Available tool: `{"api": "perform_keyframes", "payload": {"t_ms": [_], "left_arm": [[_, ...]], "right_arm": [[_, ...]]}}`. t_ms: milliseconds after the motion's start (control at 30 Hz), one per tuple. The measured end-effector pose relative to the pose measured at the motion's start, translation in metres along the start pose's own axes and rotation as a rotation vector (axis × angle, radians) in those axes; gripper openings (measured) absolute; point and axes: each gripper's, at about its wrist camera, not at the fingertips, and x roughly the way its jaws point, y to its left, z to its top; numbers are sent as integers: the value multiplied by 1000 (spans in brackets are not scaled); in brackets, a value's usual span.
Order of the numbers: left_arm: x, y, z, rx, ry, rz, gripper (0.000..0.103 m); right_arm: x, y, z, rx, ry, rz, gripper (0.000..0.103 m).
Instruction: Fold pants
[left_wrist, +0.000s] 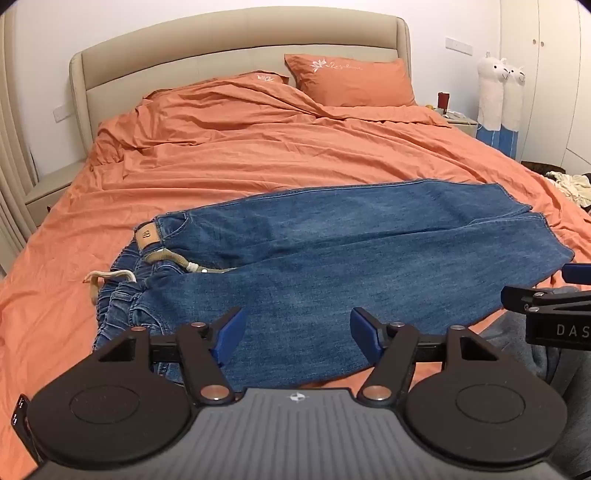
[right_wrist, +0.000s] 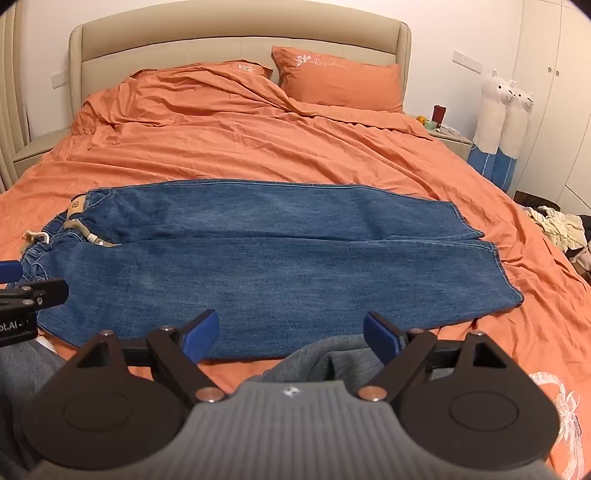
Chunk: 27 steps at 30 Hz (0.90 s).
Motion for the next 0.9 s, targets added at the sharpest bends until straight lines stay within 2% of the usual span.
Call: {"api": "perform_keyframes", "payload": {"t_ms": [100,200,333,467,900], "left_arm": [[-6,4,-2,-12,-13,-14,73],[-8,-1,-2,2,-16,15,73],[-6,-1,-6,-1,-21,-19,73],[-7,-2,-7,16,-34,3,73],[-7,2,-8,-4,-23,1,71]], "right_arm": [[0,0,0,-1,-1,-2,82],[1,0,0,-1,-4,-1,82],[1,0,0,-2,-3,1,82],[1,0,2,-10,-3,-2,82],[2,0,-3,-11,1,-1,82]]}}
